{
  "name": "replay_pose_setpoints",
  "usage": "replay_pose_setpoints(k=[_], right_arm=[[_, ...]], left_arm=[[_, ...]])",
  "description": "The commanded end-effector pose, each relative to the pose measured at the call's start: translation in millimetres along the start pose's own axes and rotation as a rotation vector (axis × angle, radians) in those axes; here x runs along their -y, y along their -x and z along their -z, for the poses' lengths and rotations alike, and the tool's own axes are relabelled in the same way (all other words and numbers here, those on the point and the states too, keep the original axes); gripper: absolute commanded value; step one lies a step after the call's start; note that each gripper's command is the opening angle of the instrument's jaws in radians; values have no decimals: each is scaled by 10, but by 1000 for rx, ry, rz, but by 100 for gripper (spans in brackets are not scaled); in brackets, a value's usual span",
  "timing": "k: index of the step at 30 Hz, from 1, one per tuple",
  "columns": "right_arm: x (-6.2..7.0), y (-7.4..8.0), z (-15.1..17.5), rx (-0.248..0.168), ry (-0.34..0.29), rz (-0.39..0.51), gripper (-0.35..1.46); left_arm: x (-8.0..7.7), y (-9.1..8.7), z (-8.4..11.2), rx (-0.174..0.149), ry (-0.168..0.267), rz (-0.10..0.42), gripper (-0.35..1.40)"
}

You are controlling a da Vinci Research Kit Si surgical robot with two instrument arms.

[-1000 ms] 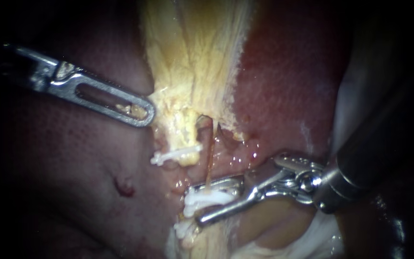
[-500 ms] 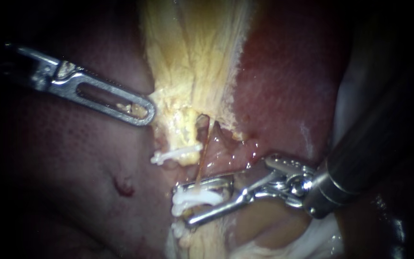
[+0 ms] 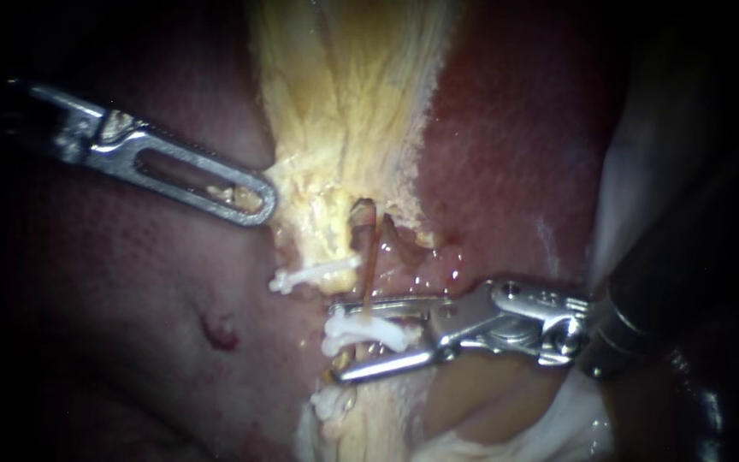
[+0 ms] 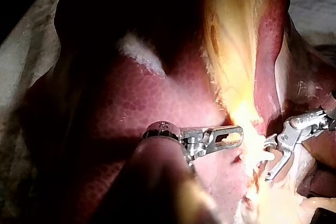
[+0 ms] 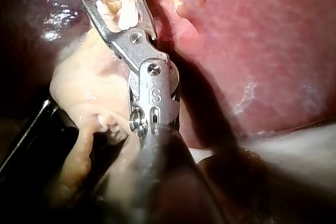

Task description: Going back second clip right tube

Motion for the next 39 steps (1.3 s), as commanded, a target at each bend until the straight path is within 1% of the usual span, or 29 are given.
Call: replay_pose_setpoints(k=[1, 5, 7, 11, 19, 28, 35, 39], right_arm=[[-1, -2, 2, -1, 9, 1, 50], [-8, -5, 8, 3, 50, 10, 50], [-13, -4, 10, 15, 62, -19, 50], [-19, -2, 12, 12, 66, -61, 50], [-20, -2, 12, 10, 67, -109, 50], [-23, 0, 17, 9, 69, -121, 50], [-32, 5, 25, 7, 72, -139, 50], [-35, 7, 30, 16, 82, -158, 50]], left_arm=[[0, 0, 0, 0, 0, 0, -35], [1, 0, 0, 0, 0, 0, -35], [1, 0, 0, 0, 0, 0, -35], [2, 0, 1, 0, 0, 0, -35], [2, 0, 1, 0, 0, 0, -35], [2, 0, 1, 0, 0, 0, -35], [1, 0, 1, 0, 0, 0, -35], [1, 0, 1, 0, 0, 0, -35]])
